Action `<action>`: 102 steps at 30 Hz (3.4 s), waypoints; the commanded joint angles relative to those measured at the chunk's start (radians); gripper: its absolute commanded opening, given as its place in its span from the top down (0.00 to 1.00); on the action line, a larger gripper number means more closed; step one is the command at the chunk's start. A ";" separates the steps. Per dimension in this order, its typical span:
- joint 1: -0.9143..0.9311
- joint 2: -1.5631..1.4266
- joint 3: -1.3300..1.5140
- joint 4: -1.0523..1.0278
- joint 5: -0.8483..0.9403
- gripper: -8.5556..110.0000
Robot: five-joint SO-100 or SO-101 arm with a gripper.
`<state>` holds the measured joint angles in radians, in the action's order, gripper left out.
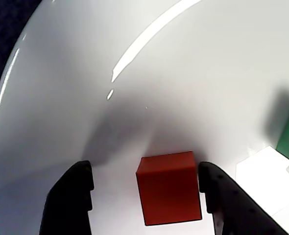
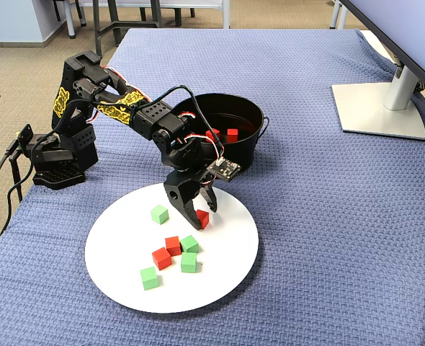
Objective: Pick up the red cubes from the white plate and place them in the black recipient
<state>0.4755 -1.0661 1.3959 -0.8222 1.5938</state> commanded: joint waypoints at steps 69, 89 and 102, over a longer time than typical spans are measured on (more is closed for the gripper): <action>-0.459 -0.650 -0.083 -0.354 -1.108 0.66; 0.206 -0.345 -0.236 -0.293 -0.658 0.75; 0.324 -0.267 -0.092 -0.411 -0.946 0.83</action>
<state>0.7808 -1.3361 1.2793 -1.2118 0.7010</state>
